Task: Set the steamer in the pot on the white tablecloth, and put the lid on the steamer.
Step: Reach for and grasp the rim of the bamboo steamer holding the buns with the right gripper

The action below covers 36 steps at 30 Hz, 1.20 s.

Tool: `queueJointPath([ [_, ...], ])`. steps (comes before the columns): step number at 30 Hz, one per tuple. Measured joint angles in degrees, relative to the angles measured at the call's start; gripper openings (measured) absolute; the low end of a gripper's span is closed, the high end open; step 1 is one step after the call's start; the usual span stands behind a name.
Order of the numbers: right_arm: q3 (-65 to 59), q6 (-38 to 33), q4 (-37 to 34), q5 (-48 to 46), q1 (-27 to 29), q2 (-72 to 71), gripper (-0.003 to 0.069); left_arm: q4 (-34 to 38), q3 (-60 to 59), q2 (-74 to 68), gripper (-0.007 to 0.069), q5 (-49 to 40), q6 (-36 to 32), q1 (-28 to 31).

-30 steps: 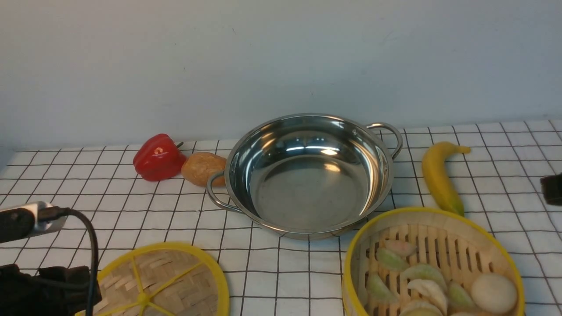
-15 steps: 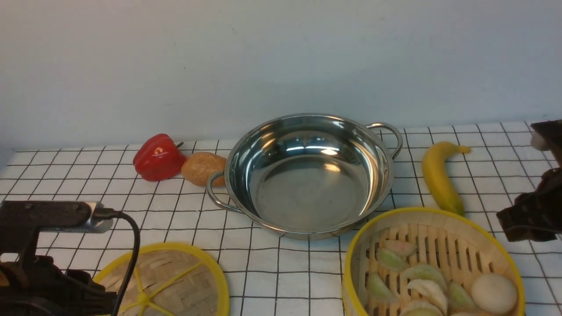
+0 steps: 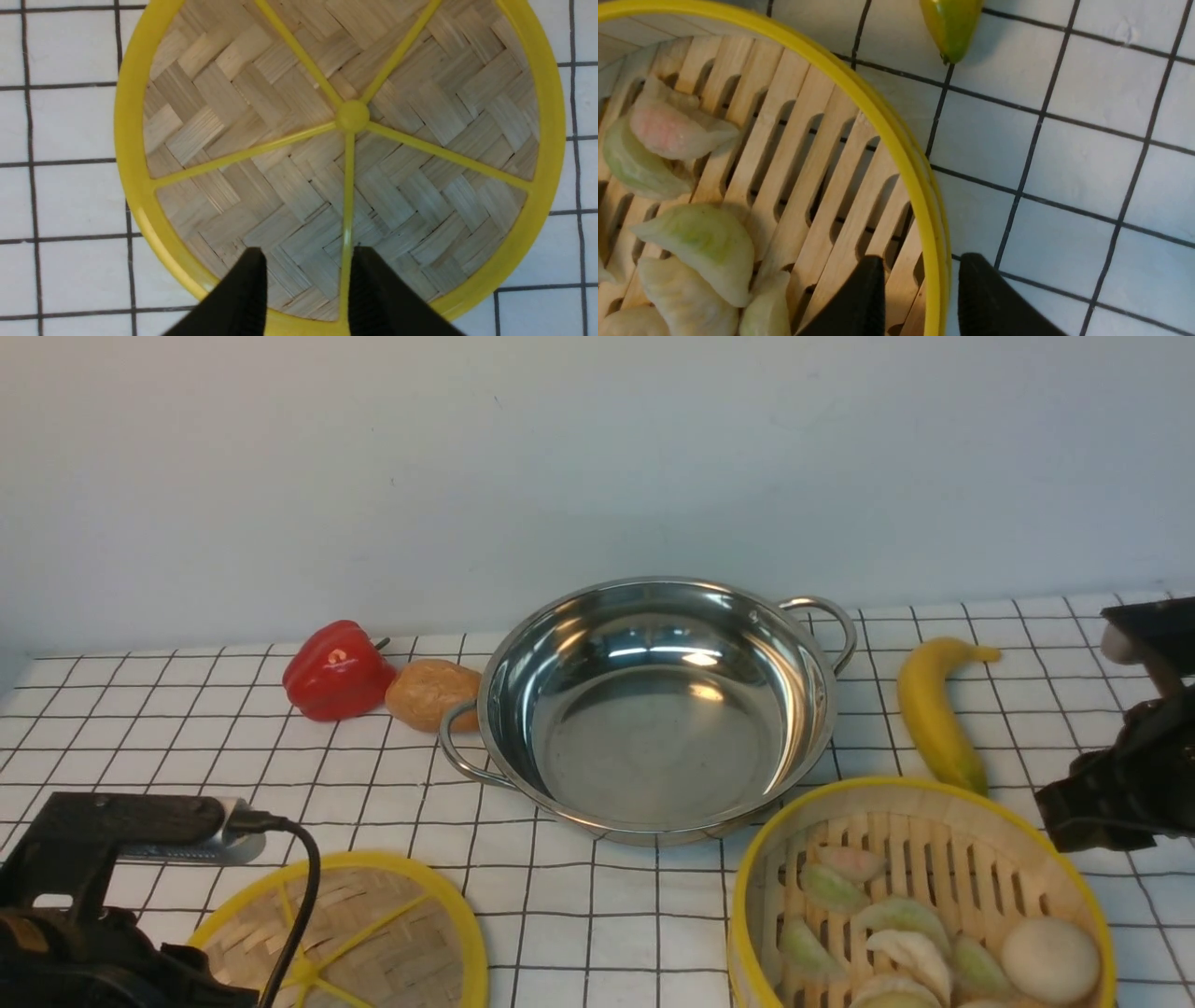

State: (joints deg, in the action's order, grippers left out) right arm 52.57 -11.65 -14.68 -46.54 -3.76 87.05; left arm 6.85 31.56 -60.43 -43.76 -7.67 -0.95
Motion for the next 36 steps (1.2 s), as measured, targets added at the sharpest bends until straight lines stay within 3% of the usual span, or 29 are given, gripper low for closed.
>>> queueJointPath([
  [18, 0.0, -0.62, -0.05, 1.84, 0.0, 11.14, 0.0239, 0.0, 0.0, 0.0, 0.0243, -0.07, -0.05, 0.0],
  [27, 0.18, 0.11, 0.52, 2.02, 0.0, 12.28, 0.0069, 0.0, 0.0, 0.0, 0.0243, -0.07, -0.11, 0.0],
  [33, 3.27, 0.37, 2.3, -2.97, 0.0, 13.12, 0.0066, 0.0, 0.0, 0.0, 0.0243, -0.13, -0.11, 0.0],
  [36, 8.45, 1.74, 5.39, -11.43, 0.0, 13.25, 0.0066, 0.0, 0.0, 0.0, 0.0243, -0.13, -0.11, 0.0],
])
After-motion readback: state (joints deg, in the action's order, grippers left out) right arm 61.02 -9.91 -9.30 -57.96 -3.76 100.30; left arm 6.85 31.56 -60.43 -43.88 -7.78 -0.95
